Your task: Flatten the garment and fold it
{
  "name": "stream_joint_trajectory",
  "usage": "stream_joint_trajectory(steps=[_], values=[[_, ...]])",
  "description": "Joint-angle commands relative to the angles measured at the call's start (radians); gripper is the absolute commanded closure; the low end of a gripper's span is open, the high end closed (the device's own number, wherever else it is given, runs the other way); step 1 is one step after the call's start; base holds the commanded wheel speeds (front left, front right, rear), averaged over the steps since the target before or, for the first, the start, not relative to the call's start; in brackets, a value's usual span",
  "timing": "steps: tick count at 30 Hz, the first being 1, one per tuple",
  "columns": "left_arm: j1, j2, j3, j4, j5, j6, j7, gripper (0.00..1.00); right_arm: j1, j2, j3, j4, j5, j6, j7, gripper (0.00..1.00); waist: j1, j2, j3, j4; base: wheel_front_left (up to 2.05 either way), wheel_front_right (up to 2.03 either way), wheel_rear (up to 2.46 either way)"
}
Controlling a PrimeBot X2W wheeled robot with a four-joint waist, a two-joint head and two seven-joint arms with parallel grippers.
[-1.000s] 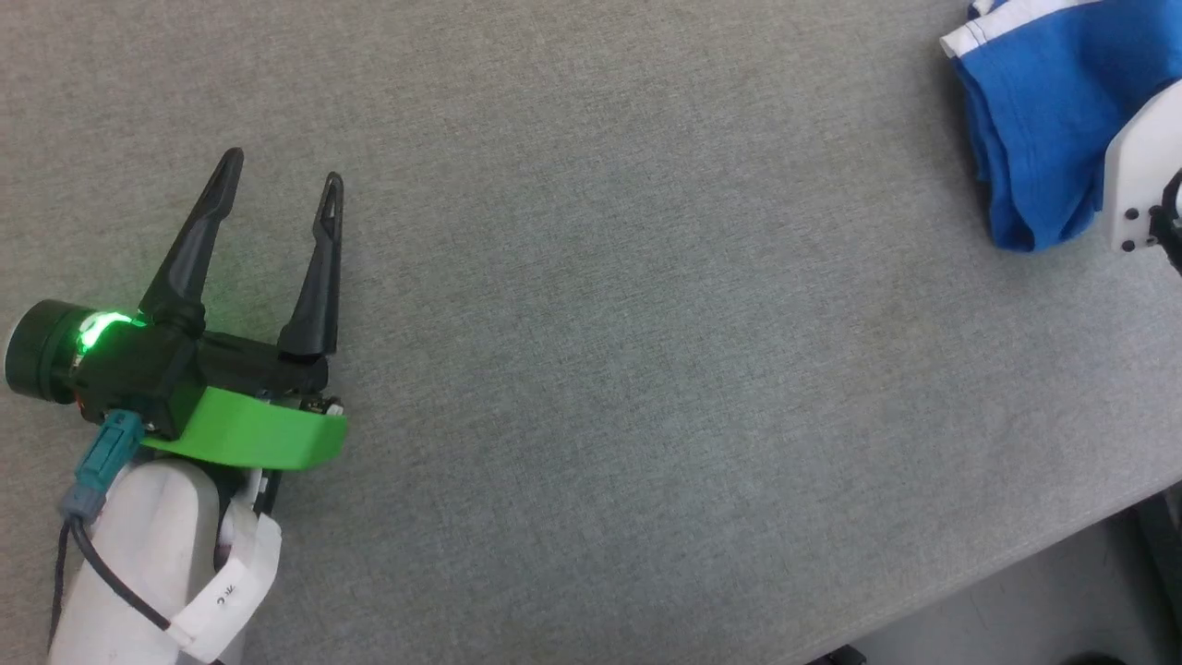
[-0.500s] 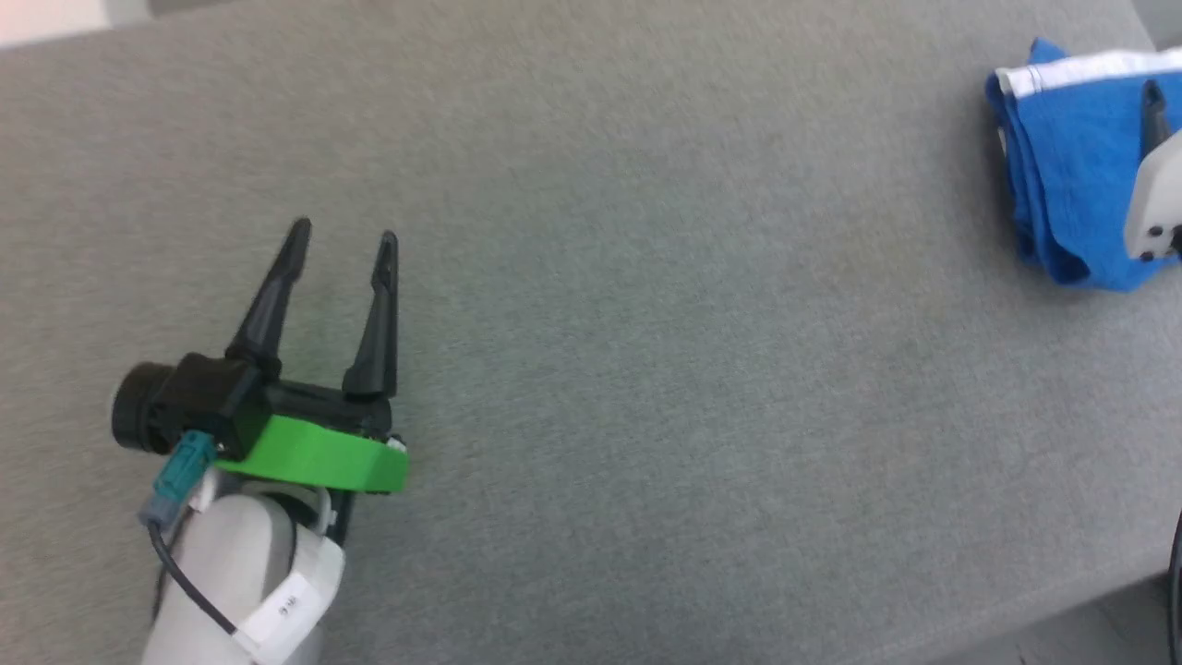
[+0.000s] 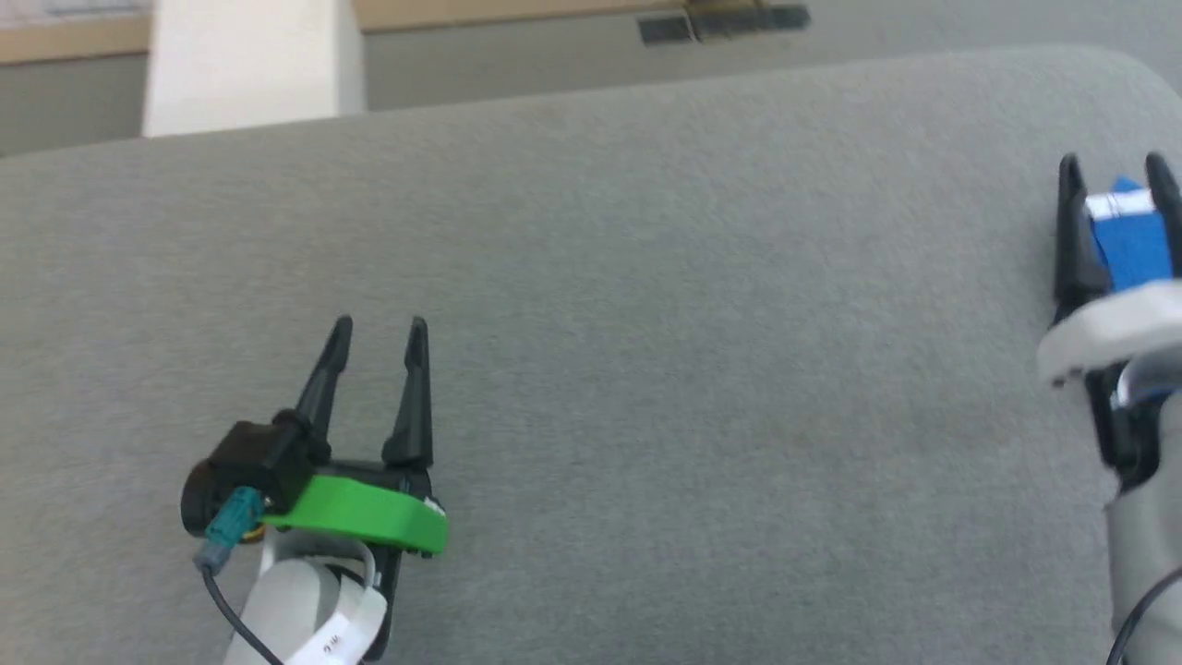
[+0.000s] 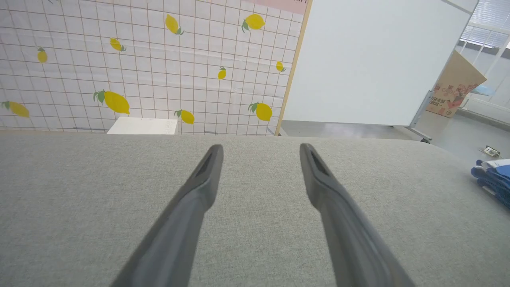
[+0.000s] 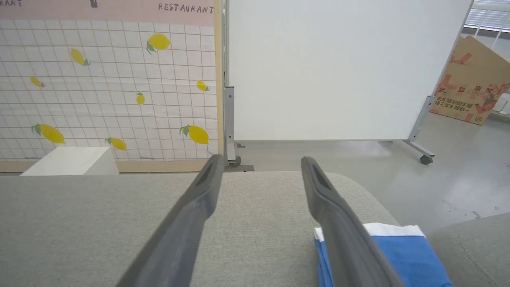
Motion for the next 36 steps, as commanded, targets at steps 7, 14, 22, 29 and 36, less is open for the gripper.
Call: stream_joint_trajectory(steps=[7,14,22,29,36], values=[[0.033,-0.017,-0.006,0.029,-0.008,-0.008,-0.004,0.0,0.2,0.069,0.015,-0.184,-0.02,-0.002,-0.075,0.0,0.0001,0.0,-0.139,0.146,0.0,0.0,0.0],[0.044,-0.021,-0.021,0.045,-0.014,-0.01,-0.004,0.0,0.362,0.116,0.007,-0.296,-0.055,-0.002,-0.102,0.0,0.0001,0.0,-0.158,0.185,0.0,0.0,0.0],[0.062,-0.021,-0.042,0.056,-0.04,-0.008,-0.004,0.0,0.492,0.135,0.006,-0.372,-0.085,-0.002,-0.119,0.0,0.0001,0.0,-0.177,0.205,0.0,0.0,0.0],[0.09,-0.021,-0.04,0.053,-0.055,0.003,-0.004,0.0,0.558,0.137,0.03,-0.377,-0.036,-0.002,-0.123,0.0,0.0001,0.0,-0.188,0.193,0.0,0.0,0.0],[0.1,-0.021,-0.038,0.053,-0.063,0.009,-0.004,0.0,0.565,0.137,0.04,-0.388,-0.026,-0.002,-0.123,0.0,0.0001,0.0,-0.19,0.192,0.0,0.0,0.0]])
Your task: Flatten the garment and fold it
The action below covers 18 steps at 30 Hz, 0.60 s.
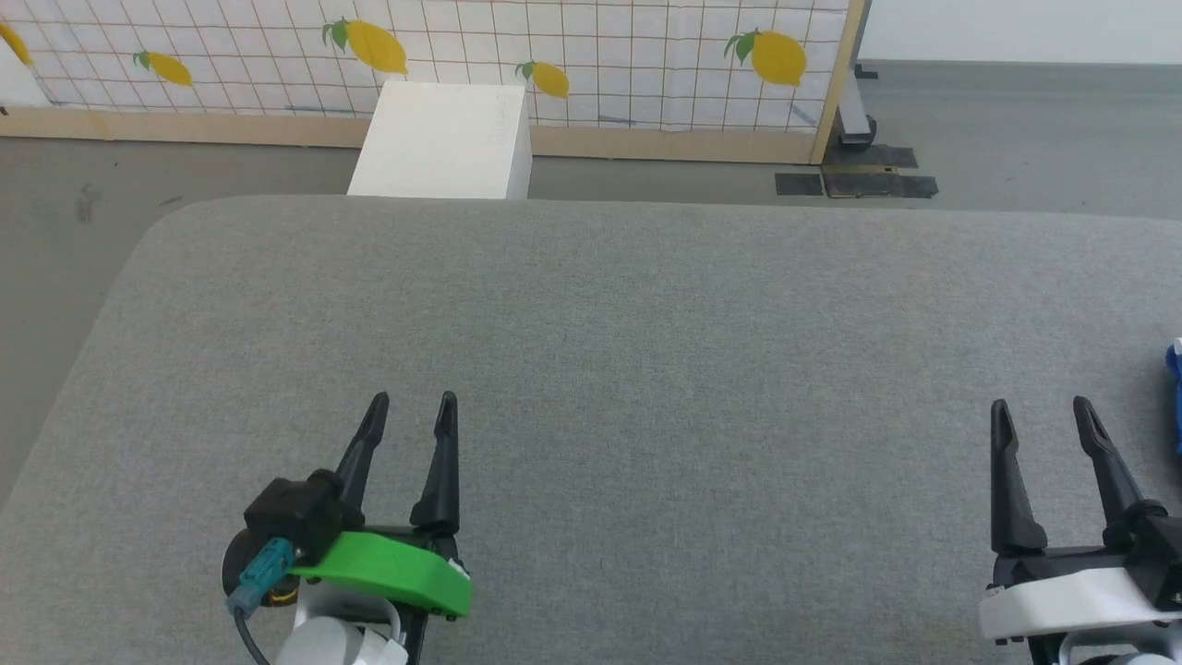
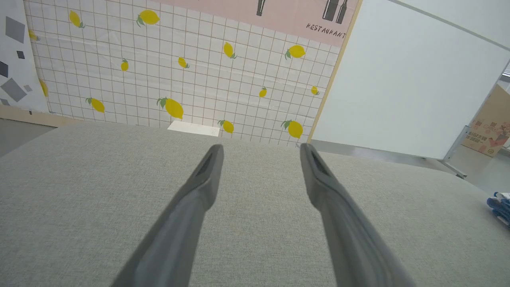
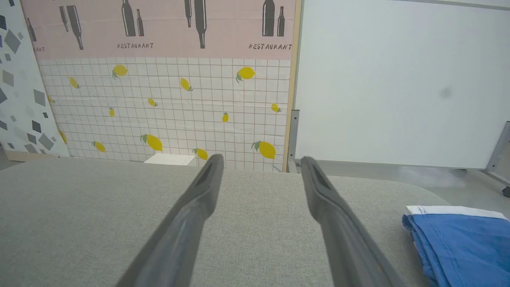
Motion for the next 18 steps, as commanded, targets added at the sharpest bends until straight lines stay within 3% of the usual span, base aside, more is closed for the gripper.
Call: stream_joint_trajectory(steps=[1,18], values=[[0.013,-0.005,0.002,-0.001,-0.006,0.004,-0.004,0.0,0.012,0.002,0.005,-0.008,0.009,-0.002,-0.005,0.0,0.0001,0.0,-0.001,0.001,0.0,0.0,0.0],[0.013,-0.005,0.003,0.002,-0.011,0.009,-0.004,0.0,0.02,0.003,0.022,0.001,0.019,-0.002,-0.006,0.0,0.0001,0.0,-0.011,0.008,0.0,0.0,0.0]])
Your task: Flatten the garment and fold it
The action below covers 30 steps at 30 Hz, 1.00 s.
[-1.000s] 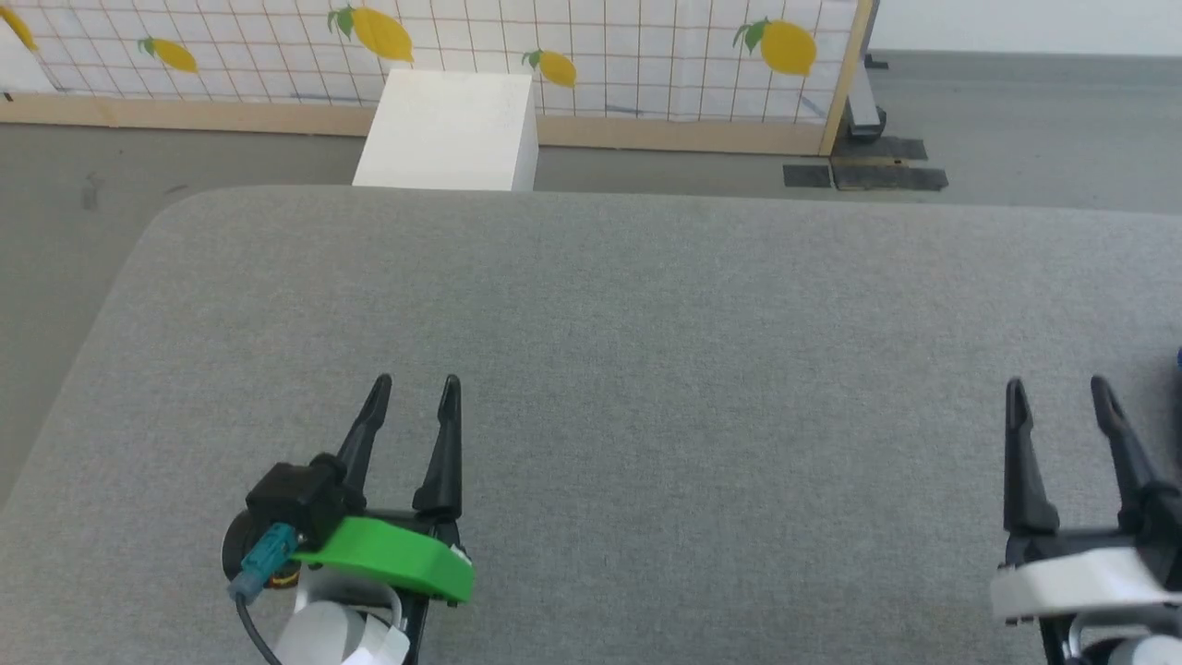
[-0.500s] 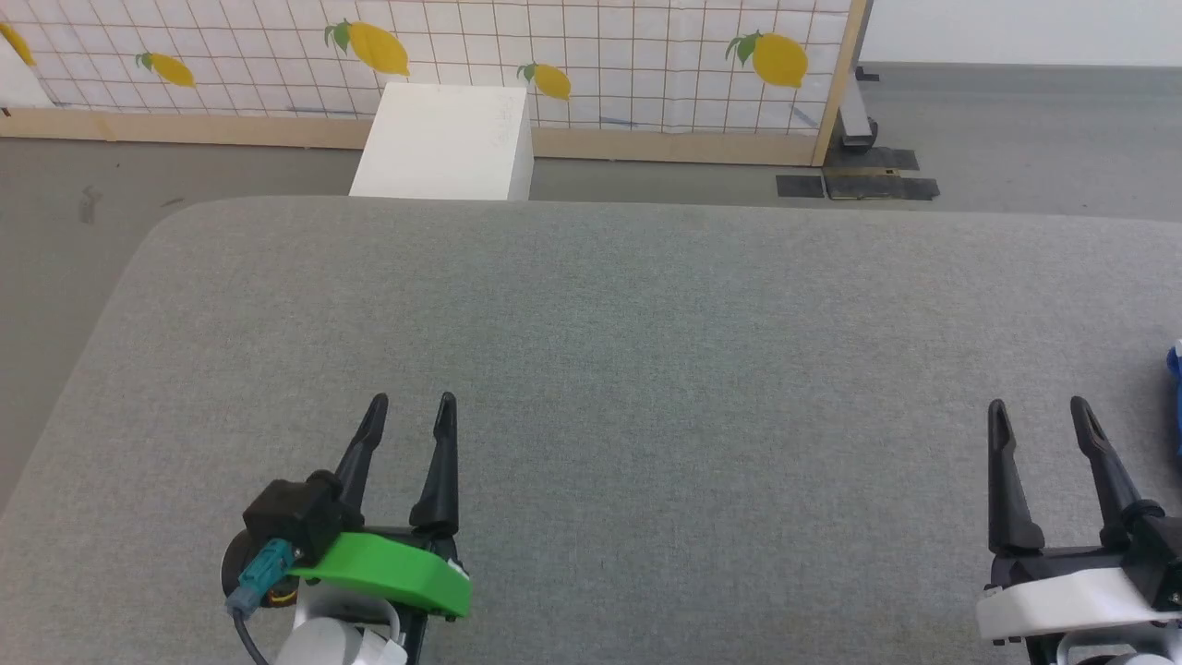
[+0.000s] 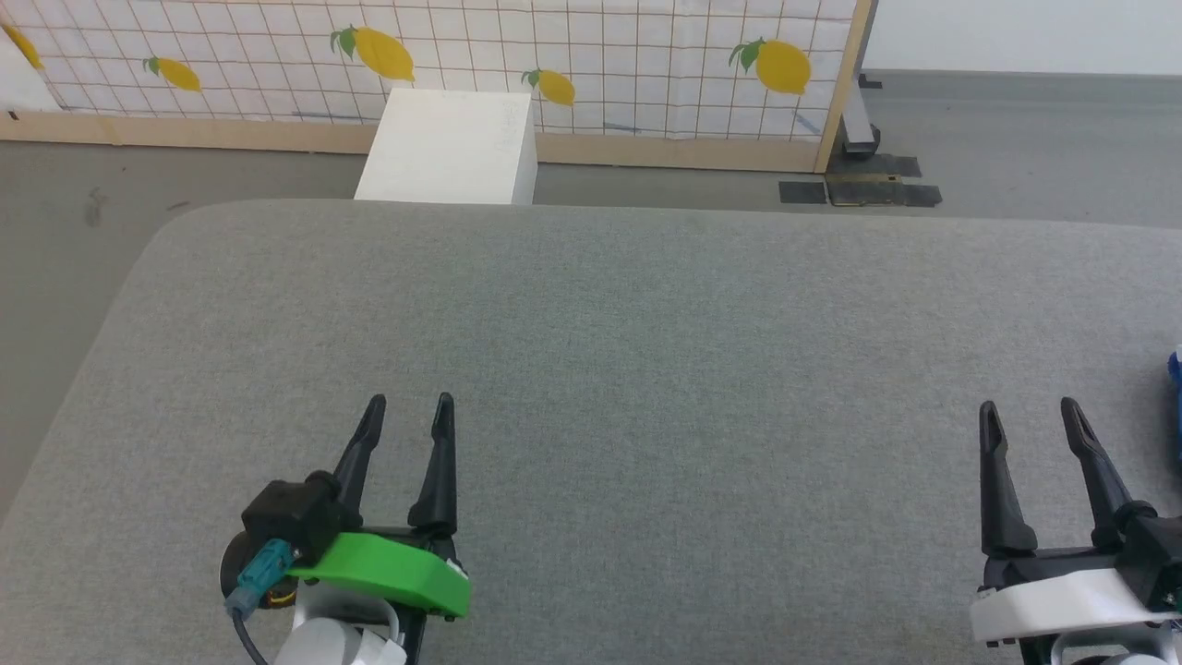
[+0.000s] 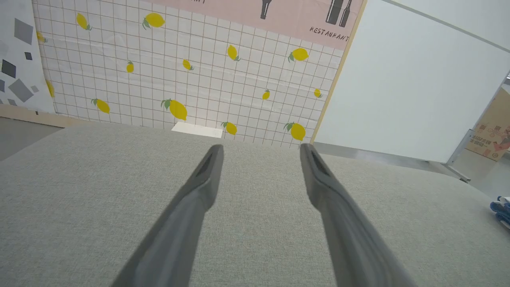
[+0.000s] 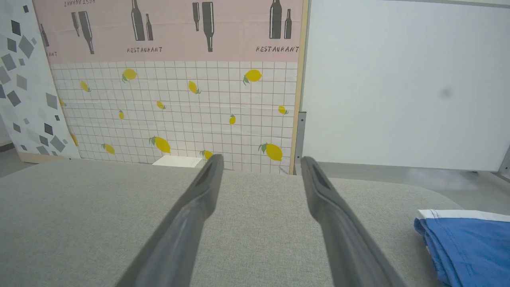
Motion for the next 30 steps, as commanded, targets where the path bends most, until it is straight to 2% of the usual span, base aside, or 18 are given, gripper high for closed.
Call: stream_joint_trajectory(steps=[1,5,6,30], values=[[0.011,-0.005,-0.001,0.001,-0.009,0.005,-0.004,0.0,0.018,0.002,0.002,0.0,0.007,-0.002,-0.006,0.0,0.0,0.0,0.0,0.0,0.0,0.0,0.0],[0.012,-0.005,-0.003,0.004,-0.012,0.004,-0.004,0.0,0.019,0.002,0.003,0.0,0.01,-0.002,-0.006,0.0,0.0,0.0,0.0,0.0,0.0,0.0,0.0],[0.0,0.0,-0.002,0.004,-0.002,0.0,0.0,1.0,0.0,0.0,0.001,0.0,0.005,0.0,0.0,1.0,0.0,0.0,0.0,0.0,0.0,0.0,0.0],[0.007,0.0,0.01,-0.006,0.027,0.01,0.026,1.0,-0.006,0.0,0.014,0.002,0.0,0.0,0.025,1.0,0.0,0.0,-0.002,-0.006,0.0,0.0,0.0]])
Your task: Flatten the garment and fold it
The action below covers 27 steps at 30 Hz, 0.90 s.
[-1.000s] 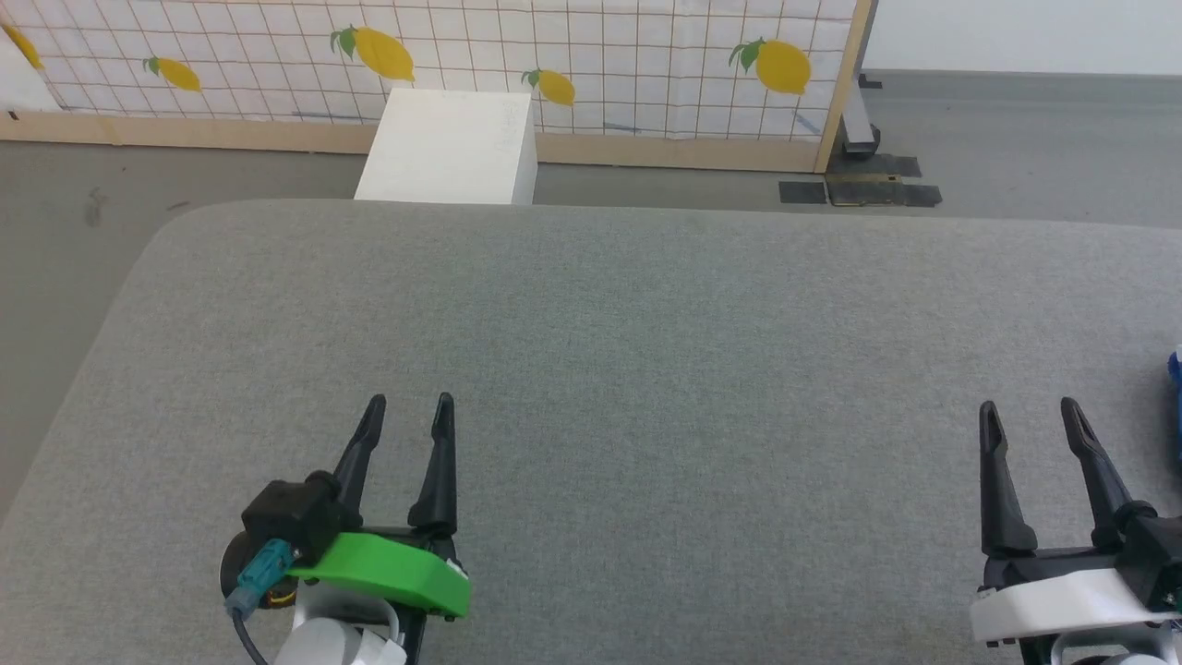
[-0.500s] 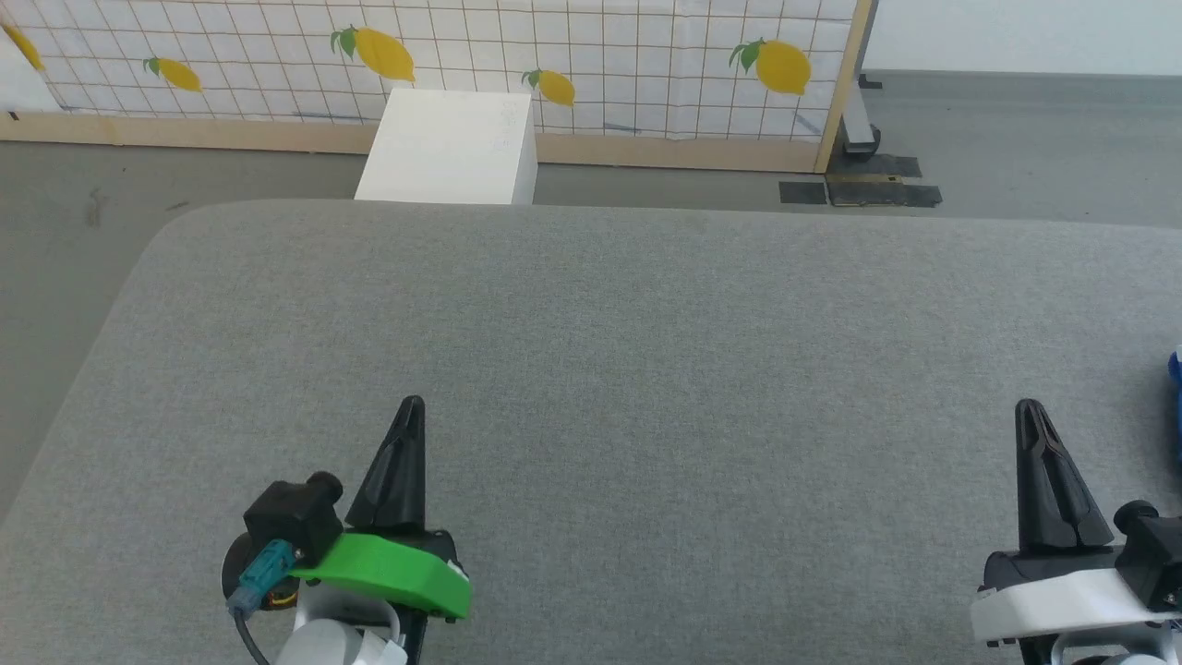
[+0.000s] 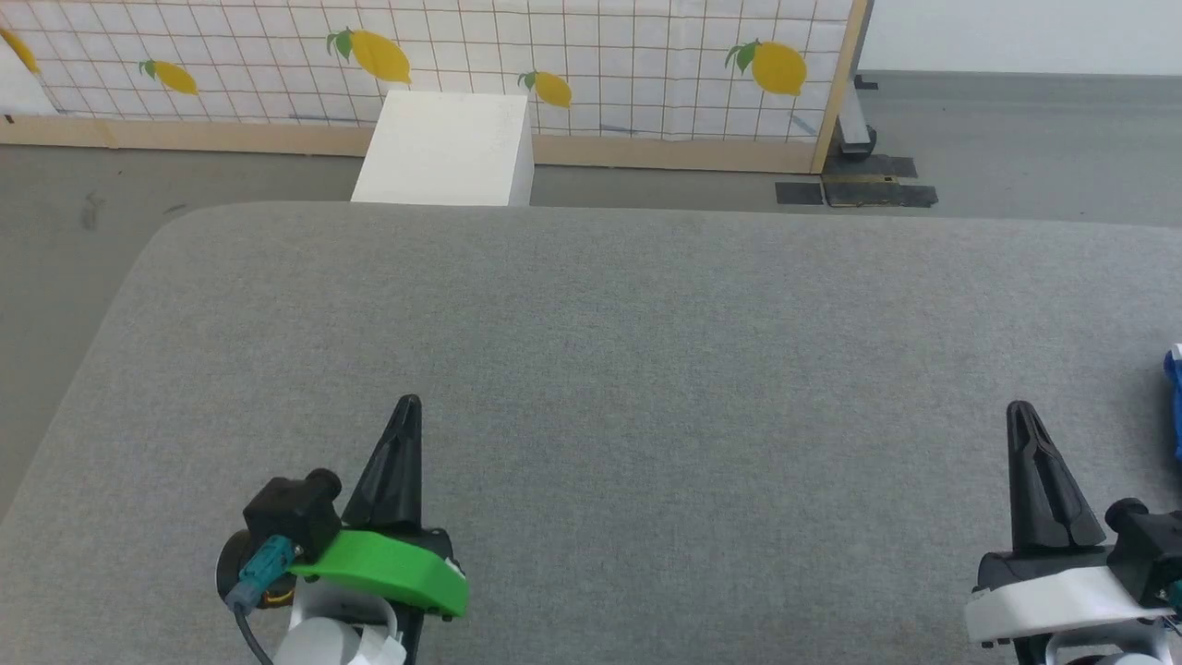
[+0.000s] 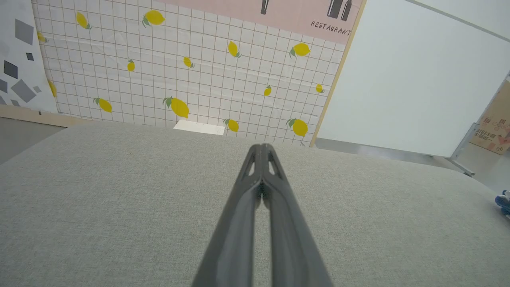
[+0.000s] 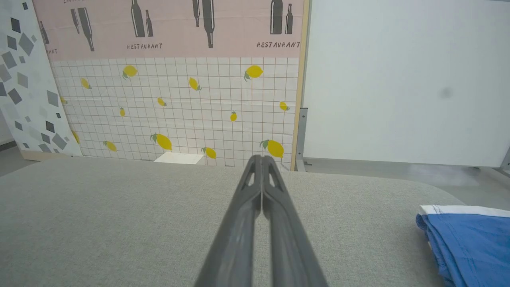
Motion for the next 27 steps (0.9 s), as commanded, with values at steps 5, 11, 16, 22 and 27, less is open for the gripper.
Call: stream_joint_trajectory(steps=[5,11,16,22,27], values=[[0.01,-0.001,0.007,-0.011,0.021,0.01,0.015,1.0,-0.009,0.0,0.009,0.002,-0.007,0.0,0.015,1.0,0.0,0.0,-0.001,-0.003,0.0,0.0,0.0],[0.013,-0.001,0.013,-0.018,0.035,0.015,0.027,1.0,-0.012,0.001,0.016,0.003,-0.01,0.0,0.027,1.0,0.0,0.0,-0.002,-0.005,0.0,0.0,0.0],[0.016,-0.001,0.018,-0.024,0.047,0.019,0.038,1.0,-0.015,0.001,0.021,0.003,-0.012,0.0,0.037,1.0,0.0,0.0,-0.002,-0.008,0.0,0.0,0.0],[0.019,-0.002,0.024,-0.03,0.061,0.025,0.05,1.0,-0.018,0.001,0.028,0.004,-0.014,0.0,0.049,1.0,0.0,0.0,-0.003,-0.011,0.0,0.0,0.0],[0.022,-0.002,0.029,-0.036,0.073,0.029,0.06,1.0,-0.02,0.001,0.033,0.005,-0.016,0.0,0.06,1.0,0.0,0.0,-0.004,-0.013,0.0,0.0,0.0]])
